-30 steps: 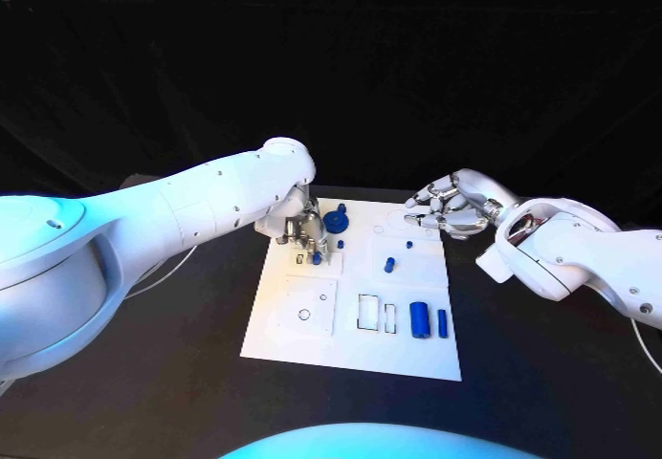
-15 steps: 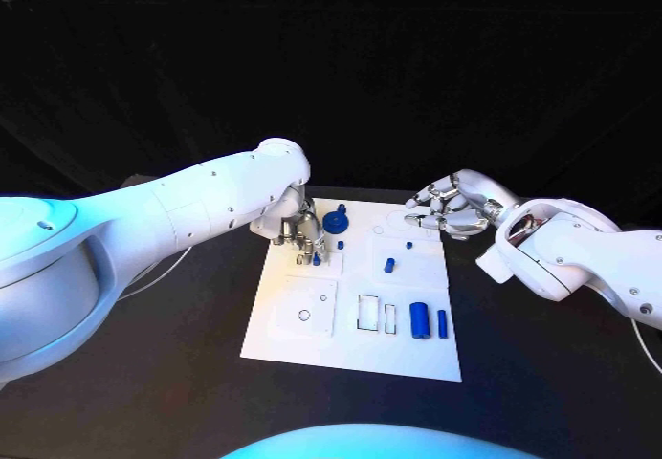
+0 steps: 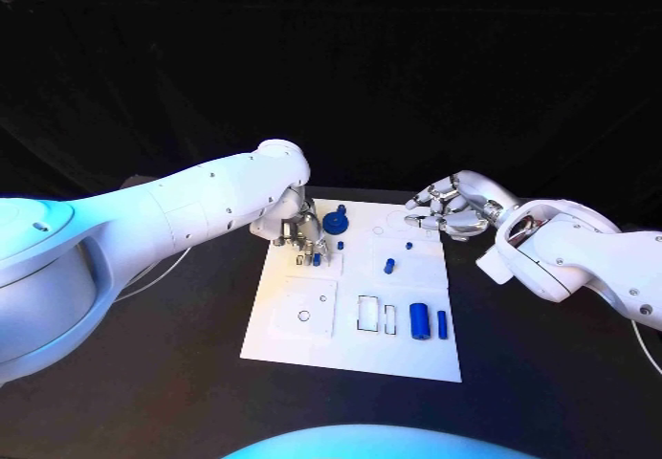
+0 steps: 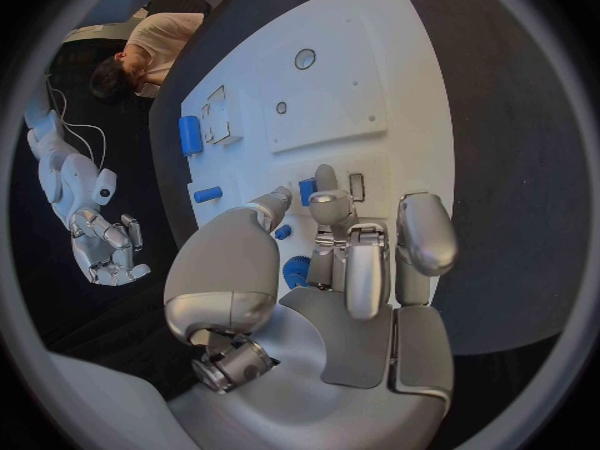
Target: Assemble the parts on the task board
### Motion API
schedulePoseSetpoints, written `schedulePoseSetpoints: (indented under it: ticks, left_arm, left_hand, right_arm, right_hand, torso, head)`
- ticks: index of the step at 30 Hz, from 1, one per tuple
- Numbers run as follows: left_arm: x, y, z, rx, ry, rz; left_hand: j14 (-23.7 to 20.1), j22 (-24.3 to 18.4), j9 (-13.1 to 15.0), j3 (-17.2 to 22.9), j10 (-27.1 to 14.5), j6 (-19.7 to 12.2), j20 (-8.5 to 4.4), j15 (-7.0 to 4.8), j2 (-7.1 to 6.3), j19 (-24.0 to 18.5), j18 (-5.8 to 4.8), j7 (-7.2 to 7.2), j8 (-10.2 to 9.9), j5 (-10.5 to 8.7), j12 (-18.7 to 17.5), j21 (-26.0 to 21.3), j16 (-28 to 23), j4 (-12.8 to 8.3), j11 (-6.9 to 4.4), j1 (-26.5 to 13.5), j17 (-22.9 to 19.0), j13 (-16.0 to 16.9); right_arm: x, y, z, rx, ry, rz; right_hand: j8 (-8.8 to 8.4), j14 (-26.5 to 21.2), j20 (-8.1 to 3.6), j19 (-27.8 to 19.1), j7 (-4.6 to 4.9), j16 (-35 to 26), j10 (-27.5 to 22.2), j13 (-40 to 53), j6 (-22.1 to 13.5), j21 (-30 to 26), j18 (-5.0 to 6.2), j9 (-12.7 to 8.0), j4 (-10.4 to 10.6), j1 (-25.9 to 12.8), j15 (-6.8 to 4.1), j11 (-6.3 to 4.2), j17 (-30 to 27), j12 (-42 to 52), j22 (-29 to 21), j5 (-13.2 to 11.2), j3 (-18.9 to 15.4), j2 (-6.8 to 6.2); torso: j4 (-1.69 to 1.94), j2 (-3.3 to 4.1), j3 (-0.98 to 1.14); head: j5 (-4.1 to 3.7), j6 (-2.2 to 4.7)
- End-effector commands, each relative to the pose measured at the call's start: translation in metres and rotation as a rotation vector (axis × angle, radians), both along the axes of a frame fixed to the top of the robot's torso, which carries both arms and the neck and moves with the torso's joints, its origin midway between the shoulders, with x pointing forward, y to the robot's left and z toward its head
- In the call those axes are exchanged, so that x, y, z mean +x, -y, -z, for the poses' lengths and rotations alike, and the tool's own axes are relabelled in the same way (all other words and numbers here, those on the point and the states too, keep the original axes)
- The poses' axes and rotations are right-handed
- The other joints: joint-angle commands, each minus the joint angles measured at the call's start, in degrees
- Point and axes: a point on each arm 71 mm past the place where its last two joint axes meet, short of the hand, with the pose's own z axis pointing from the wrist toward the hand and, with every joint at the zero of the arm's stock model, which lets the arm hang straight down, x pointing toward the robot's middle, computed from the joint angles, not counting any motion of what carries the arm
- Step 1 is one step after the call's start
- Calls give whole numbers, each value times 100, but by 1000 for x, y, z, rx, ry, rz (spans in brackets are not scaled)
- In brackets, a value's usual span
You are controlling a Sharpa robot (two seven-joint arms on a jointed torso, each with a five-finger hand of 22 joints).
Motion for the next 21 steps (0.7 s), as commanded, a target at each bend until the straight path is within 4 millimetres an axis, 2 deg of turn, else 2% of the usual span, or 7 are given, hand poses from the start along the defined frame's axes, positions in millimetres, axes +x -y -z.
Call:
schedulePoseSetpoints:
  ticks: [1,4,8,10,15,19,21]
  left_arm:
    - [-2,-6,-3,23,15,-39]
    - [-3,-11,-11,3,40,-47]
    - [-3,-20,-30,-25,93,-61]
    - [-2,-26,-41,-35,124,-67]
    - [1,-38,-67,-99,244,-122]
    - [4,-44,-78,-160,345,-170]
    - [5,-47,-82,-176,393,-184]
  left_hand:
    - [519,-40,14,-86,-23,16,-15,-26,14,8,-68,-3,-54,-17,-27,1,2,-19,11,51,1294,-43]
    - [516,-122,16,-161,-93,-60,-8,-12,52,-40,-52,26,-116,-19,-119,-50,-4,-61,38,187,1286,-134]
    - [486,-417,-11,-194,-304,-226,13,36,86,-220,6,100,-243,-17,-409,-233,-67,-147,93,405,1199,-420]
    - [481,-518,-59,-175,-390,-325,30,66,104,-281,25,148,-338,-16,-524,-302,-73,-208,133,542,1191,-532]
    - [462,-973,-285,-148,-801,-555,107,169,112,-528,110,288,-644,-17,-1126,-611,-105,-271,254,833,1147,-1131]
    - [488,-1007,-465,-88,-921,-677,139,208,104,-511,115,347,-833,-17,-1292,-653,-53,-285,298,1032,1218,-1296]
    - [506,-947,-514,-114,-893,-593,150,220,64,-454,102,355,-832,-17,-1291,-621,-18,-233,310,1026,1266,-1315]
  right_arm:
    - [0,0,1,-9,-1,-11]
    - [0,1,2,-10,-1,-7]
    - [1,3,2,-11,-1,-3]
    - [1,3,3,-11,-1,-1]
    - [1,4,4,-11,-2,2]
    - [1,4,5,-11,-4,2]
    - [1,4,5,-11,-6,2]
  right_hand:
    - [40,201,-8,-29,13,-33,-38,-5,-38,-37,31,8,27,-38,-43,-14,-5,-29,-5,35,1,-8]
    - [40,201,-8,-29,13,-33,-38,-5,-38,-37,31,8,27,-38,-43,-14,-5,-29,-5,35,1,-8]
    - [40,201,-8,-29,13,-33,-38,-5,-38,-37,31,8,27,-38,-43,-14,-5,-29,-5,35,1,-8]
    - [40,201,-8,-29,13,-33,-38,-5,-38,-37,31,8,27,-38,-43,-14,-5,-29,-5,35,1,-8]
    - [41,201,-8,-26,14,-33,-34,1,-41,-34,29,8,30,-42,-42,-13,-1,-24,0,36,-1,-9]
    - [41,201,-8,-26,14,-33,-34,1,-41,-34,29,8,30,-42,-42,-13,-1,-24,0,36,-1,-9]
    - [41,201,-8,-26,14,-33,-34,1,-41,-34,29,8,30,-42,-42,-13,-1,-24,0,36,-1,-9]
  torso:
    - [8,-16,-2]
    - [19,-24,5]
    - [32,-49,11]
    - [42,-64,7]
    - [58,-84,6]
    - [55,-78,-1]
    - [57,-73,-8]
  head:
    - [3,24]
    - [-2,54]
    - [-12,68]
    - [-23,88]
    - [-27,140]
    - [-9,190]
    - [-10,204]
